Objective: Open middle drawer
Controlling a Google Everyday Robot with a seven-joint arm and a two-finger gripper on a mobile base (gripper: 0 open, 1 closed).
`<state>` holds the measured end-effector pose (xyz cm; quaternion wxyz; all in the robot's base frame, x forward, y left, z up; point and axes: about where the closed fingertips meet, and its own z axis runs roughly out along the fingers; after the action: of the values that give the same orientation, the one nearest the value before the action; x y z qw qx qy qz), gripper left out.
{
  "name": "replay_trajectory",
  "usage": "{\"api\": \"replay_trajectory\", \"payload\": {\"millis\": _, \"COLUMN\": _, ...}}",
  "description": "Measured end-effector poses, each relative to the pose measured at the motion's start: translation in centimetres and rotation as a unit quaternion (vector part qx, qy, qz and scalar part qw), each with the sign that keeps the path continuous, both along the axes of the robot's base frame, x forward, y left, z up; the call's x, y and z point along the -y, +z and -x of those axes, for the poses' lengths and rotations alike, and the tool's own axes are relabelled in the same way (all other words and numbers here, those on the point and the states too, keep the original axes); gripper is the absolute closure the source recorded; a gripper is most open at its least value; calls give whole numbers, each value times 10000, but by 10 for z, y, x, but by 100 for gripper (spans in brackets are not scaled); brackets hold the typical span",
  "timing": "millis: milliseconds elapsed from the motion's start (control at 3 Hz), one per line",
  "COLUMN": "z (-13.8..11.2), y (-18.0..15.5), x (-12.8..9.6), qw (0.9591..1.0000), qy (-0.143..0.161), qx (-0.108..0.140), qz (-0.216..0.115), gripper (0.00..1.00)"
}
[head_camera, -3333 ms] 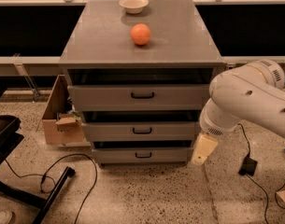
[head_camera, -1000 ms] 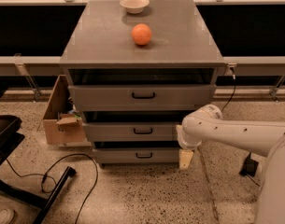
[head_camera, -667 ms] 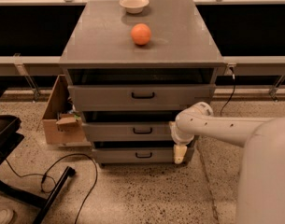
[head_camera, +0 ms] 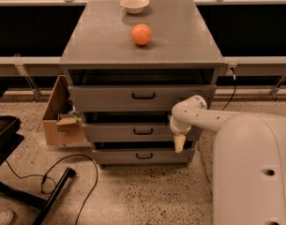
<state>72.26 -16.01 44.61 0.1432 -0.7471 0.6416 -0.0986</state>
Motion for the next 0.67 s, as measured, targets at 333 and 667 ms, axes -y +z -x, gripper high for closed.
{"api": "replay_trajectory", "payload": {"millis": 333, "z": -18, "y": -12, "x": 0, "qw": 9999, "qy": -2, "qx": -109, "qz": 0, "gripper": 18}}
{"api": "replay_trajectory", "payload": {"millis": 667, "z": -16, "y": -17, "x": 4, "qw": 9996, "qy": -151, "qx": -253, "qz": -6, "gripper": 42}}
